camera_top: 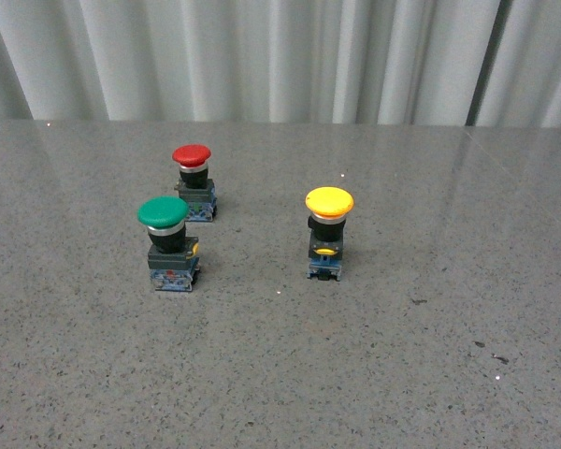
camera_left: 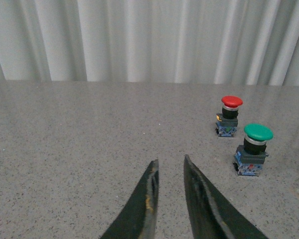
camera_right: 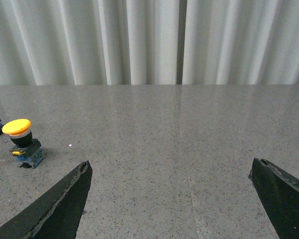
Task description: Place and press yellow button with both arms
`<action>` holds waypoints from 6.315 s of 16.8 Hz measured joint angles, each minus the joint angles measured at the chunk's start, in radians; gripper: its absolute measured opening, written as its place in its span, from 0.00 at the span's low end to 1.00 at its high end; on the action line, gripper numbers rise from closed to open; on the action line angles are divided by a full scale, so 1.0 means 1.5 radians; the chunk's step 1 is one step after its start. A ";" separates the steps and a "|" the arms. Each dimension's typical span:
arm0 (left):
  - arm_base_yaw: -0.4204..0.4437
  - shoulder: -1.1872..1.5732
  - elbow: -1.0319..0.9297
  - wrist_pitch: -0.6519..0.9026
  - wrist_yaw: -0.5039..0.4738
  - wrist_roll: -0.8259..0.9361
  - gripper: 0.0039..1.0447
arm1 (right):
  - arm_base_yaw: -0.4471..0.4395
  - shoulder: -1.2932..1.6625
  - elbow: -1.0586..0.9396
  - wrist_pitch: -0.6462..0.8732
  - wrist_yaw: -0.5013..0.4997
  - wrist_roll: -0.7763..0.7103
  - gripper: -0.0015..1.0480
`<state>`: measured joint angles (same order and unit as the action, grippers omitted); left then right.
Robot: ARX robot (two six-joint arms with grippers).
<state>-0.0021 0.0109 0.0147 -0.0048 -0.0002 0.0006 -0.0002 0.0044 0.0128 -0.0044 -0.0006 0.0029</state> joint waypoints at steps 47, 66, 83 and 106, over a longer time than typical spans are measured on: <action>0.000 0.000 0.000 0.000 0.000 0.000 0.94 | 0.322 1.166 0.577 0.294 -0.009 0.002 0.02; 0.000 0.000 0.000 0.000 0.000 0.000 0.94 | 0.305 1.099 0.553 0.491 -0.100 0.109 0.02; 0.000 0.000 0.000 0.000 0.000 0.000 0.94 | 0.085 0.321 0.112 0.211 0.089 0.005 0.02; 0.000 0.000 0.000 0.001 -0.001 0.000 0.94 | 0.000 0.001 0.000 -0.005 0.000 0.002 0.02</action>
<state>-0.0021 0.0109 0.0147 -0.0032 -0.0010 0.0006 -0.0002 0.0055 0.0128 -0.0116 -0.0002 0.0063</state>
